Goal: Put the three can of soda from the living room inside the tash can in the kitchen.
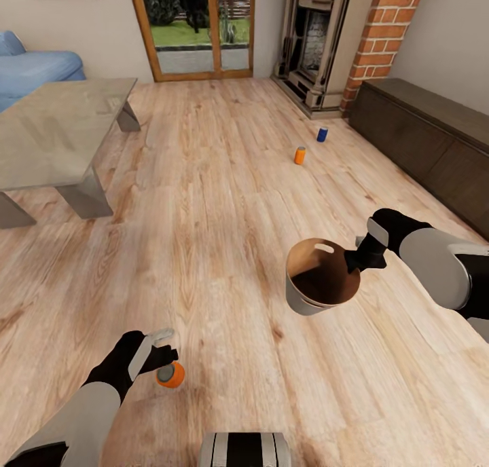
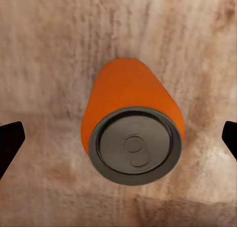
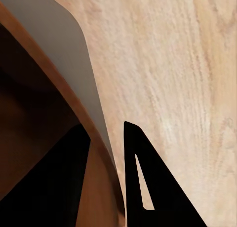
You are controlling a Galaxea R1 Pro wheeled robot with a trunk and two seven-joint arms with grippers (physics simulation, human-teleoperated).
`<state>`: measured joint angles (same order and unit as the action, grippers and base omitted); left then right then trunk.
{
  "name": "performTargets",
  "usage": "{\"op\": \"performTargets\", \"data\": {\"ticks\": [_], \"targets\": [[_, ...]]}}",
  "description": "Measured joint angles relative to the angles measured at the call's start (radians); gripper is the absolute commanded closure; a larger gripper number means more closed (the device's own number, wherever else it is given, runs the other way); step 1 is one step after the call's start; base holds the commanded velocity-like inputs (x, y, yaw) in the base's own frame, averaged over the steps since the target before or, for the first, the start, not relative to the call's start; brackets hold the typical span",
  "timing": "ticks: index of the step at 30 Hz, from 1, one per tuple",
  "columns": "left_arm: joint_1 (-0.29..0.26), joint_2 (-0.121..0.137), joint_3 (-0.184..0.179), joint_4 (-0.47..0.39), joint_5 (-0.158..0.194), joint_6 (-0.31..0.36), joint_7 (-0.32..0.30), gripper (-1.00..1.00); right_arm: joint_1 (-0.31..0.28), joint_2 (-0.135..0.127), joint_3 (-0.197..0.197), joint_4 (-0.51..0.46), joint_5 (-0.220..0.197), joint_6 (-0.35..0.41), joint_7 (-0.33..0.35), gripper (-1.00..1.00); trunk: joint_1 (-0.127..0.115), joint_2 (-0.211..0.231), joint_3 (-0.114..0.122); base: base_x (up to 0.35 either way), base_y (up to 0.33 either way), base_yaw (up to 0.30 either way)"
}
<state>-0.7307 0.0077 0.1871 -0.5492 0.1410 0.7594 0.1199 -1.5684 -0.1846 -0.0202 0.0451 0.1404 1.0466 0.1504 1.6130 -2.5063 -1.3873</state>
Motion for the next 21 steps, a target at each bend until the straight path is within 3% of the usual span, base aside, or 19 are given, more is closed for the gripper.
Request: {"op": "performTargets", "data": {"ticks": [10, 16, 21], "targets": [[0.000, 0.000, 0.000, -0.003, 0.000, 0.000, 0.000, -1.00, 0.000, 0.000, 0.003, 0.000, 0.002, 0.000, 0.000, 1.00, 0.000, 0.000, -0.010, 0.000, 0.000, 0.000], [-0.001, -0.009, -0.003, -0.004, 0.000, -0.001, -0.011, -1.00, 0.000, 0.002, 0.004, 0.000, 0.003, 0.000, 0.000, 1.00, 0.003, -0.001, -0.036, 0.000, 0.000, 0.000], [0.000, -0.014, -0.004, -0.004, 0.000, -0.001, -0.013, -1.00, 0.001, 0.002, 0.006, 0.001, 0.003, 0.000, 0.000, 1.00, 0.002, -0.002, -0.037, 0.000, 0.000, 0.000]]}}
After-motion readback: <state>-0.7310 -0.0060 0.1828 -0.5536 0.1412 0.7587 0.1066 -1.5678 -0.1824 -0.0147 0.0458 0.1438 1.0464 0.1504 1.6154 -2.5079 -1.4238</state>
